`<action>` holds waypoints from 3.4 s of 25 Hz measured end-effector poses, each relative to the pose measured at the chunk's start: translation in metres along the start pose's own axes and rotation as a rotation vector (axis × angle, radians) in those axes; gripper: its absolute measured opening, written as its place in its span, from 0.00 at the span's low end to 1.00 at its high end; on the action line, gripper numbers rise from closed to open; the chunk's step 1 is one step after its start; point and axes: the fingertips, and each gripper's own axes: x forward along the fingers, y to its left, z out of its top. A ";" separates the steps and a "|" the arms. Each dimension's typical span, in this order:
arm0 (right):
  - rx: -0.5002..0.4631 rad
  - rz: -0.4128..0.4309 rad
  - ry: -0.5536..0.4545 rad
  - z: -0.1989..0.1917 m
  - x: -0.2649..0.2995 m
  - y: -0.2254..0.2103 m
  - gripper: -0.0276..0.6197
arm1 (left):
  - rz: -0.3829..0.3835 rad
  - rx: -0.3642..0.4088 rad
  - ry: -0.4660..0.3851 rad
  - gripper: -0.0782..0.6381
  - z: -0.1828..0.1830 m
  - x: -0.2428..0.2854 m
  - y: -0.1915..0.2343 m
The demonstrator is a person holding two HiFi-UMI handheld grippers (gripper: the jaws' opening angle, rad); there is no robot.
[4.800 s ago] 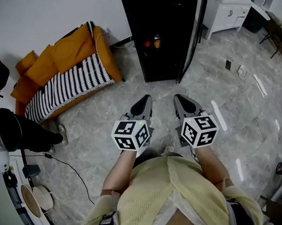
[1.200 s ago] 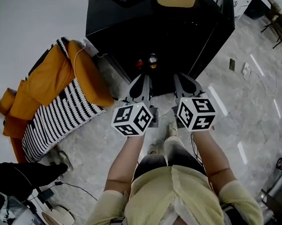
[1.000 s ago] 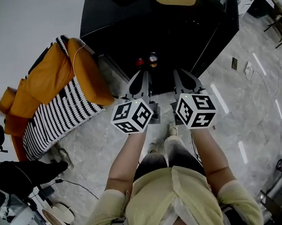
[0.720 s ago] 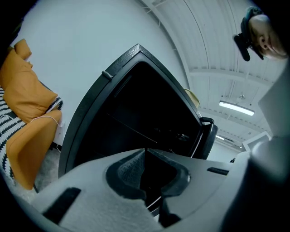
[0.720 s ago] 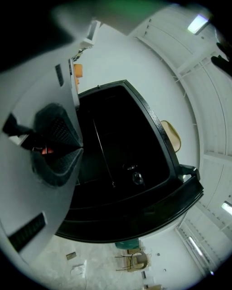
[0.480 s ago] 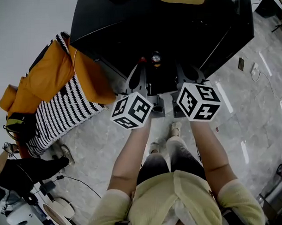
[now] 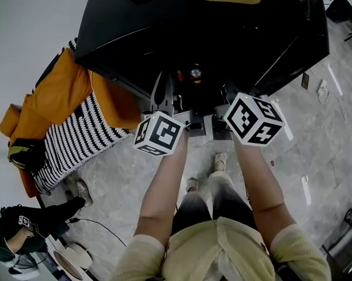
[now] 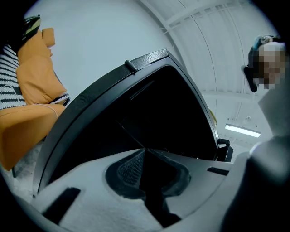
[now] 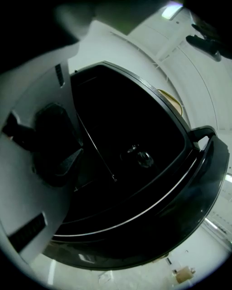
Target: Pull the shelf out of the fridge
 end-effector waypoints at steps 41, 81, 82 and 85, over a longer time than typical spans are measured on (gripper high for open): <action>0.398 0.128 -0.076 0.027 0.073 0.011 0.26 | -0.028 -0.171 -0.196 0.38 0.029 0.050 0.018; 0.348 0.035 -0.122 0.029 0.071 0.002 0.23 | 0.087 0.009 -0.176 0.36 0.028 0.050 0.019; 0.347 0.033 -0.121 0.028 0.068 0.003 0.23 | 0.088 0.007 -0.174 0.36 0.028 0.046 0.018; 0.341 0.026 -0.117 0.024 0.060 0.005 0.23 | 0.090 0.003 -0.168 0.35 0.027 0.038 0.017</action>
